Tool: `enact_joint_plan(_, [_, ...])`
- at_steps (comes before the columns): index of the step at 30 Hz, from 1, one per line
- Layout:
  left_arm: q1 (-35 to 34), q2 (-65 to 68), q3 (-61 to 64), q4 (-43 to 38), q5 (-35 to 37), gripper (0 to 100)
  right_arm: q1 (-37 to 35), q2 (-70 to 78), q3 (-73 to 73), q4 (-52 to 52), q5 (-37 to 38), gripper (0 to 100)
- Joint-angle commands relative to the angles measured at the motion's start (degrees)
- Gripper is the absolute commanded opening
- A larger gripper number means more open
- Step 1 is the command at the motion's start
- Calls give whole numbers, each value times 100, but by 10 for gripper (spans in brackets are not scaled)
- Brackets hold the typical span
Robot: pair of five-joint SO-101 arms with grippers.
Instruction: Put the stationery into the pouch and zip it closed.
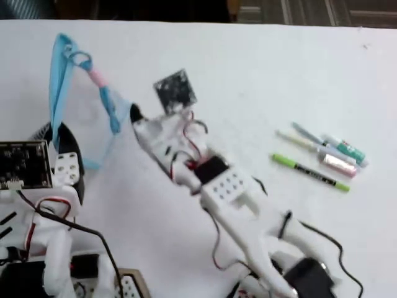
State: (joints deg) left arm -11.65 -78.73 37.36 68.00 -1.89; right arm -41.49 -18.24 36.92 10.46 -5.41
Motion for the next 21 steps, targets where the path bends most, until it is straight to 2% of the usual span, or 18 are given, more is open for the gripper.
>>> enact_joint_plan(1, [-48,-57,-88,-53,-9,23,-84,558,-545,-189,-62,279])
enact_joint_plan(4, [-48,-57,-79,-53,-18,23,4,1077,-563,-409,404,279])
enact_joint_plan(9, [-22,-31,-79,-62,-18,23,4,1490,-598,-1059,475,279])
enact_joint_plan(21, [-48,-31,-79,-53,-26,23,-673,295,-563,-207,448,279])
